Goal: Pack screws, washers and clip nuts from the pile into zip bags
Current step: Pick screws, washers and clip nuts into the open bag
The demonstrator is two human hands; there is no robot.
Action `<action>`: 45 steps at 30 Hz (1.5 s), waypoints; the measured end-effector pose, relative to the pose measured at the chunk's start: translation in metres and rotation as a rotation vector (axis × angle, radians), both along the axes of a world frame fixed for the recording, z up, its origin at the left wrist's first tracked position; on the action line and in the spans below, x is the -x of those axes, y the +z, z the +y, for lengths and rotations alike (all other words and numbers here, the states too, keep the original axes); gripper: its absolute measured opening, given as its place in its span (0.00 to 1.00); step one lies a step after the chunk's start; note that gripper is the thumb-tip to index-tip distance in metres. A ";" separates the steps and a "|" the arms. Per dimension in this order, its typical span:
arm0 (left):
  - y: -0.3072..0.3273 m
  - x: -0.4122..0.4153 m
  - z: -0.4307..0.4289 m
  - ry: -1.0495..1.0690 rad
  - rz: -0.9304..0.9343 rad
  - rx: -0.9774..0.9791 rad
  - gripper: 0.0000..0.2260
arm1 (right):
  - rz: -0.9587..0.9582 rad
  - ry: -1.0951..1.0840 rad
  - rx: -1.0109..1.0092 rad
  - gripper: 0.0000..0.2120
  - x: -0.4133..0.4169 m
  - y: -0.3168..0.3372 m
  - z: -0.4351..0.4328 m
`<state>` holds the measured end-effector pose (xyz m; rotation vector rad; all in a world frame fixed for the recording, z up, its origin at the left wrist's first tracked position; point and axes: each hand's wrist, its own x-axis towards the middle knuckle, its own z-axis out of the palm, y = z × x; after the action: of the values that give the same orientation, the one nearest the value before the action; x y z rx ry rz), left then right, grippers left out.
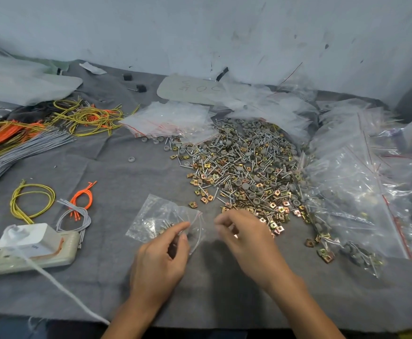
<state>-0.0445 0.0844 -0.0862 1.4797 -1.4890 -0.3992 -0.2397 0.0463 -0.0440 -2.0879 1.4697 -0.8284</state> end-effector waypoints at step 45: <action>-0.002 0.000 0.001 0.019 -0.058 0.019 0.14 | 0.083 -0.004 -0.079 0.05 -0.033 0.000 0.005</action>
<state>-0.0442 0.0850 -0.0879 1.5004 -1.5194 -0.3324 -0.2071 0.0517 -0.0440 -2.0846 1.5244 -0.6811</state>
